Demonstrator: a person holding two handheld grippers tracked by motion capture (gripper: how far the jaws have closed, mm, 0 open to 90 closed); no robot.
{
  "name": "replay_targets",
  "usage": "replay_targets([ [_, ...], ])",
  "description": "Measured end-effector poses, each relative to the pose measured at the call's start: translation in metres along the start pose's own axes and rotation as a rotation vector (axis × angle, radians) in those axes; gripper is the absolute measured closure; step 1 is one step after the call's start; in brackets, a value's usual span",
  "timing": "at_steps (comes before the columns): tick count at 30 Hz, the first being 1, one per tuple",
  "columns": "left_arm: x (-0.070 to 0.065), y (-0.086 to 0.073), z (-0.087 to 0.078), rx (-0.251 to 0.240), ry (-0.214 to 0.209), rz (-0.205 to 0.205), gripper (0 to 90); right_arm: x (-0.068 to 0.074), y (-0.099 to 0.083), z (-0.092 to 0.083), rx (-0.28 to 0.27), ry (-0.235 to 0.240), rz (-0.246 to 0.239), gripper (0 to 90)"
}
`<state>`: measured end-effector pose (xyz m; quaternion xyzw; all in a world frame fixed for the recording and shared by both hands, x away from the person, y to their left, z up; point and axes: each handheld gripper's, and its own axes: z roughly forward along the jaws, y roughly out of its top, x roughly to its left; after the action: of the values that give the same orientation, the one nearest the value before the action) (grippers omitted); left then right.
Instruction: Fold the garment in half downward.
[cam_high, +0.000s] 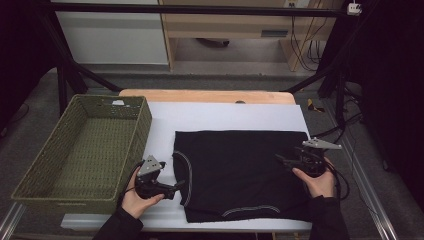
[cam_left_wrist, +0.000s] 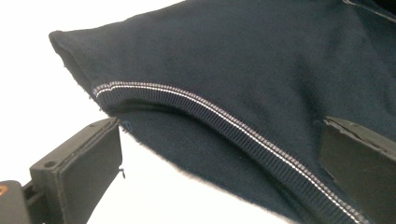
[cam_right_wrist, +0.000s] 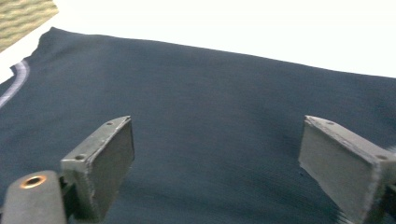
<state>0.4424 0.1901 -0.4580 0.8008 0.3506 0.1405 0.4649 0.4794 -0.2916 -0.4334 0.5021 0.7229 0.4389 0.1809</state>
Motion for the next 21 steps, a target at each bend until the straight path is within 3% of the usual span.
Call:
replay_targets([
  [4, 0.001, 0.001, 0.002, 0.009, -0.004, -0.008, 0.0, 0.010, 0.000, 0.008, 0.003, 0.072, 0.014, 7.6],
  [16, 0.003, 0.011, 0.009, 0.015, 0.002, -0.003, 0.0, 0.030, -0.007, 0.015, -0.074, 0.195, -0.021, 4.9],
  [21, 0.003, 0.017, 0.012, 0.013, -0.003, -0.001, 0.0, 0.036, -0.012, 0.015, -0.059, 0.204, -0.033, 3.4],
])
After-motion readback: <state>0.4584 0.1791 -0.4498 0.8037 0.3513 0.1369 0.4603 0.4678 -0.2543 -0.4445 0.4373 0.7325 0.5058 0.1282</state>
